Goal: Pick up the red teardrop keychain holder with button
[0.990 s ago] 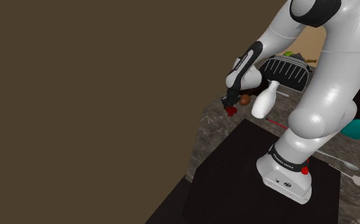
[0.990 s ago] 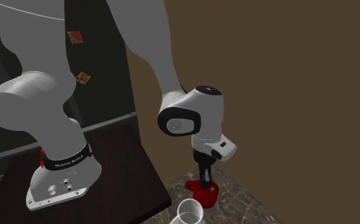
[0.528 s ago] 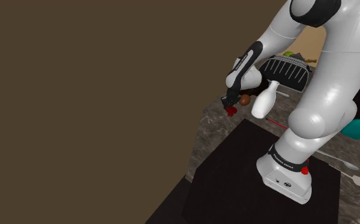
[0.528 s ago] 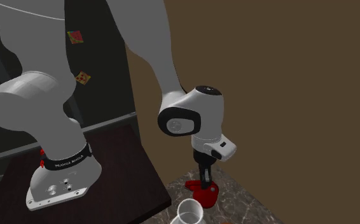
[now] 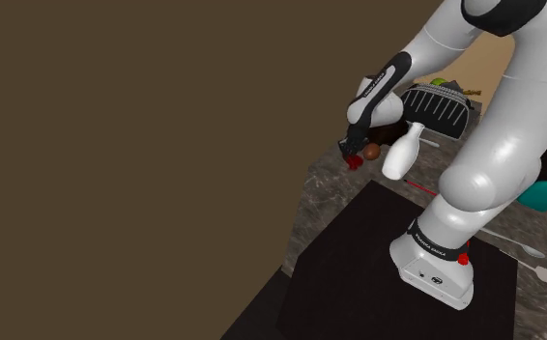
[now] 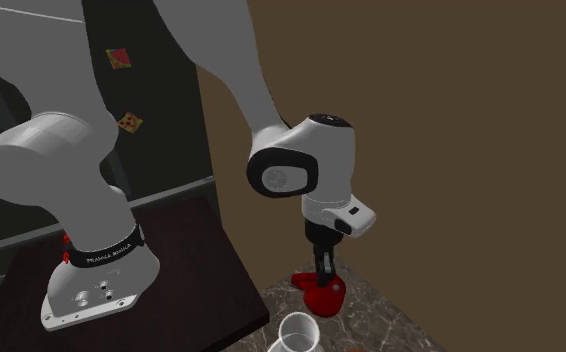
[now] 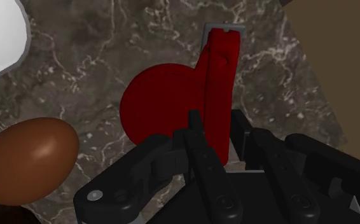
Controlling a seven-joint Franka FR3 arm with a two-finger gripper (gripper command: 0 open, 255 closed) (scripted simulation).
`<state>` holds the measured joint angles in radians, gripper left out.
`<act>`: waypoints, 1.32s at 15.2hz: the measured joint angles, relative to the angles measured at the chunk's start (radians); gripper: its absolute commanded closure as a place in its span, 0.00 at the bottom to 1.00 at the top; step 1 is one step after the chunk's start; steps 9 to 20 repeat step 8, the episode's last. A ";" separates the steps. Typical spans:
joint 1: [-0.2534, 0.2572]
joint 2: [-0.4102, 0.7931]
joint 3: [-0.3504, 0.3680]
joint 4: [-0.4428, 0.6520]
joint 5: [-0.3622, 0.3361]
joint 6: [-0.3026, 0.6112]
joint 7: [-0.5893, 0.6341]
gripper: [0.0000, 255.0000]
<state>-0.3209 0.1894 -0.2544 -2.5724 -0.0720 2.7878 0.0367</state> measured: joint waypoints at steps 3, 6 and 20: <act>0.006 -0.049 -0.010 -0.003 -0.019 -0.045 0.011 1.00; 0.009 -0.098 -0.017 -0.006 -0.038 -0.089 0.020 1.00; 0.011 -0.119 -0.018 -0.005 -0.046 -0.112 0.026 1.00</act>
